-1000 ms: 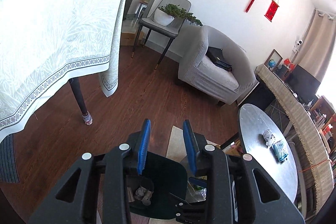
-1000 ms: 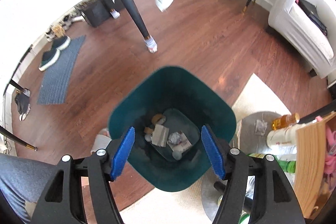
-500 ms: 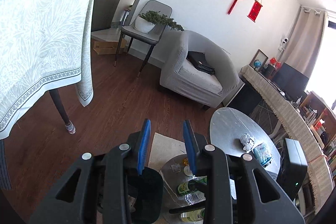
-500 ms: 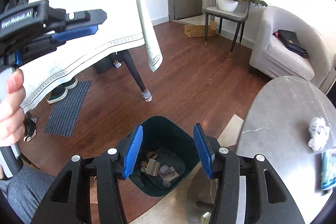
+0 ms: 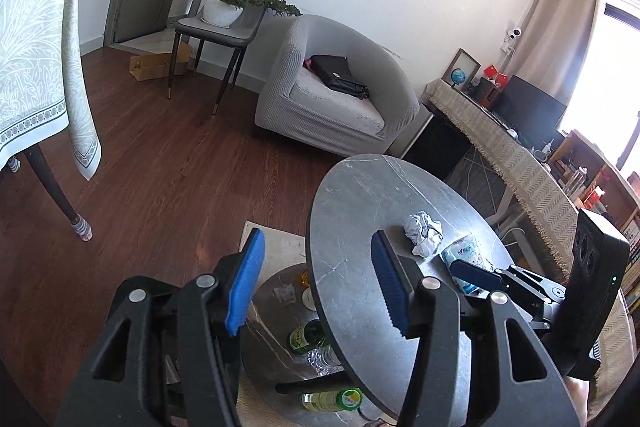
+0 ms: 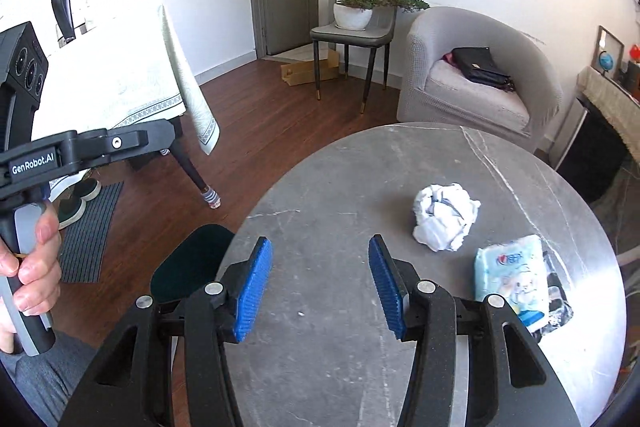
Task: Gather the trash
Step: 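Move both open tools back over the table toward the wipes pack, then close the right tool on the blue-and-white wipes pack, then lift the wipes pack with the right tool and carry it over the bin, then lower the wipes pack into the green bin and open the right tool, then move both open tools back over the marble table toward the remaining trash, then close the right tool on the black snack bag while the left tool grasps the paper ball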
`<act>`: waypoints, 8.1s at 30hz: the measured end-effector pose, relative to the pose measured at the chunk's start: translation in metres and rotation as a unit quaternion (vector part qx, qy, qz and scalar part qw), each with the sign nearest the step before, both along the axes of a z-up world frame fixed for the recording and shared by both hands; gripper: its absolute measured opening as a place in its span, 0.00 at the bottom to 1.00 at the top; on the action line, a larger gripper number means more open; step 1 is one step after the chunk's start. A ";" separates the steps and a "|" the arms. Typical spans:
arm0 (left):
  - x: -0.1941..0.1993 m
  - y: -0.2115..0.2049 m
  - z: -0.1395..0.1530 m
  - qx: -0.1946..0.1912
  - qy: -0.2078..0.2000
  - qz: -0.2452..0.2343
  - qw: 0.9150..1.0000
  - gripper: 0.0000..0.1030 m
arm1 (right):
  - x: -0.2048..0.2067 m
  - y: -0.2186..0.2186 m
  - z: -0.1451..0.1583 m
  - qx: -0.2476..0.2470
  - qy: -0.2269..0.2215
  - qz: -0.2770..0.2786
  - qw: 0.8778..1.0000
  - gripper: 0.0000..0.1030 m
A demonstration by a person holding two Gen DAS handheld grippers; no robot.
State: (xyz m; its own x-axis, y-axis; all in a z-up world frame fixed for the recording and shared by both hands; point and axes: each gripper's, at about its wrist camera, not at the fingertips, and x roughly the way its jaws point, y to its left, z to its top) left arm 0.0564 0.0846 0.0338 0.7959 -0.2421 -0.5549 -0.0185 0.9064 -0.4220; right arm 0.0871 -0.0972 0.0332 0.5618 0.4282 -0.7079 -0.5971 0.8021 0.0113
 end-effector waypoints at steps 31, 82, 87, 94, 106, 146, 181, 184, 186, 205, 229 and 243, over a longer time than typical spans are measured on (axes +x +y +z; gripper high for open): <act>0.046 -0.156 -0.060 -0.002 0.074 -0.186 0.980 0.62 | 0.086 -0.122 -0.007 0.040 0.035 -0.139 0.989 0.46; 0.018 -0.110 -0.047 0.028 0.045 -0.156 0.986 0.01 | 0.054 -0.063 -0.010 0.124 0.117 -0.040 0.985 0.09; 0.007 -0.073 -0.043 0.031 0.044 -0.126 0.991 0.01 | 0.046 -0.034 -0.013 0.133 0.120 -0.019 0.984 0.09; -0.010 -0.030 -0.041 0.050 0.047 -0.097 0.993 0.00 | 0.040 0.010 -0.017 0.140 0.136 0.022 0.981 0.09; -0.020 0.039 -0.043 0.060 0.061 -0.047 0.995 0.00 | 0.033 0.087 -0.024 0.134 0.150 0.075 0.977 0.09; -0.041 0.171 -0.096 0.068 0.159 0.038 0.984 0.00 | -0.005 0.228 -0.167 -0.130 0.231 0.123 0.956 0.40; -0.011 0.064 0.004 0.053 -0.005 0.005 0.999 0.72 | 0.019 0.073 -0.010 0.036 0.025 0.010 0.999 0.70; 0.000 0.042 0.002 0.055 -0.004 -0.001 0.998 0.80 | 0.024 0.047 -0.001 0.038 0.013 -0.011 0.999 0.71; 0.005 0.028 -0.001 0.057 -0.005 -0.010 0.998 0.80 | 0.029 0.027 0.002 0.042 0.006 -0.024 0.999 0.72; 0.066 -0.090 -0.010 0.048 0.017 -0.075 0.996 0.84 | 0.046 -0.117 -0.005 -0.025 -0.024 -0.098 0.995 0.82; 0.139 -0.170 -0.042 0.103 0.101 -0.141 0.979 0.79 | 0.071 -0.158 -0.040 -0.006 0.056 -0.069 0.996 0.82; 0.148 -0.170 -0.046 0.101 0.098 -0.151 0.979 0.49 | 0.077 -0.141 -0.048 -0.029 0.061 -0.057 0.996 0.76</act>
